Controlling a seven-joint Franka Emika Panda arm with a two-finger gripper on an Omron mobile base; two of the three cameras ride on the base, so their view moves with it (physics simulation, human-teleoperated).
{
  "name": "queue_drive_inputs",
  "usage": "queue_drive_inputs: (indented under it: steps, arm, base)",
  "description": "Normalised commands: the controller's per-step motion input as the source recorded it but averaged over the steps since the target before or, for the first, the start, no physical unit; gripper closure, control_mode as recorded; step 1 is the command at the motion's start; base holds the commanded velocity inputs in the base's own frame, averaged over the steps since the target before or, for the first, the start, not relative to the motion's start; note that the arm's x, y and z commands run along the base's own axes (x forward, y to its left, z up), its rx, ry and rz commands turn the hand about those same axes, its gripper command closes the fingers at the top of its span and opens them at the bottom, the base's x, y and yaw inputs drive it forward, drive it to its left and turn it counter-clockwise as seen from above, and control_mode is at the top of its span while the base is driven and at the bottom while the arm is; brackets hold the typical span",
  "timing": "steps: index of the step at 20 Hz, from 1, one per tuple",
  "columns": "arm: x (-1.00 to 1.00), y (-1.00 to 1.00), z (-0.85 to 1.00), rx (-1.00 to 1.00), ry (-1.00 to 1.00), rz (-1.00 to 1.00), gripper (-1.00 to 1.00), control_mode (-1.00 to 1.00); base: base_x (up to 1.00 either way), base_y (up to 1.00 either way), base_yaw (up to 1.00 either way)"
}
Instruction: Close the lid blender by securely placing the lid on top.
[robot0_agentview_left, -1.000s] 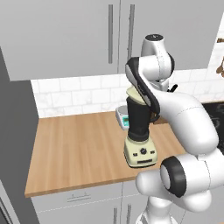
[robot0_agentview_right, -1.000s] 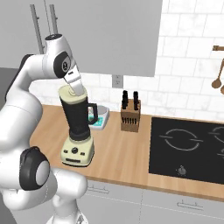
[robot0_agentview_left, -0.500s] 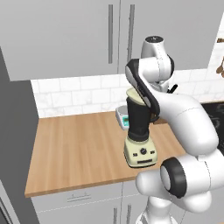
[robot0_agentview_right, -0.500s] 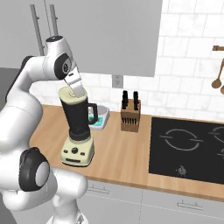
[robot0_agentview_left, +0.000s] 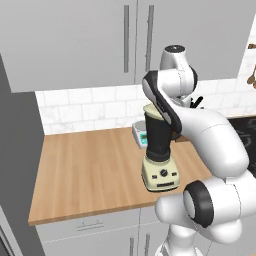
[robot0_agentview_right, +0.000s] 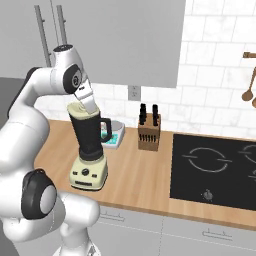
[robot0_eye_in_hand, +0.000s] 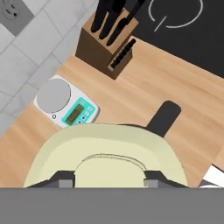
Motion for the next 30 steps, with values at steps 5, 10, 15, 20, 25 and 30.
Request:
queue_drive_inputs:
  steps: [5, 10, 15, 20, 25, 30]
  arm:
    - [0.0, 0.14, -0.46, -0.01, 0.04, 0.0, 1.0, -1.0]
    - [0.0, 0.16, -0.5, -0.01, 0.03, 0.0, 1.0, -1.0]
    - [0.0, 0.08, -0.58, 0.0, 0.0, 0.05, 1.0, -1.0]
    - [0.0, 0.02, -0.63, 0.0, 0.0, 0.18, 1.0, -1.0]
    - [0.0, 0.11, -0.66, 0.0, 0.0, 0.24, 1.0, -1.0]
    - [-0.03, 0.2, -0.76, 0.0, 0.0, 0.26, 1.0, -1.0]
  base:
    - [0.0, 0.0, 0.0]
    - [0.0, 0.0, 0.0]
    - [0.0, 0.0, 0.0]
    - [0.0, 0.0, 0.0]
    - [0.0, 0.0, 0.0]
    - [0.0, 0.0, 0.0]
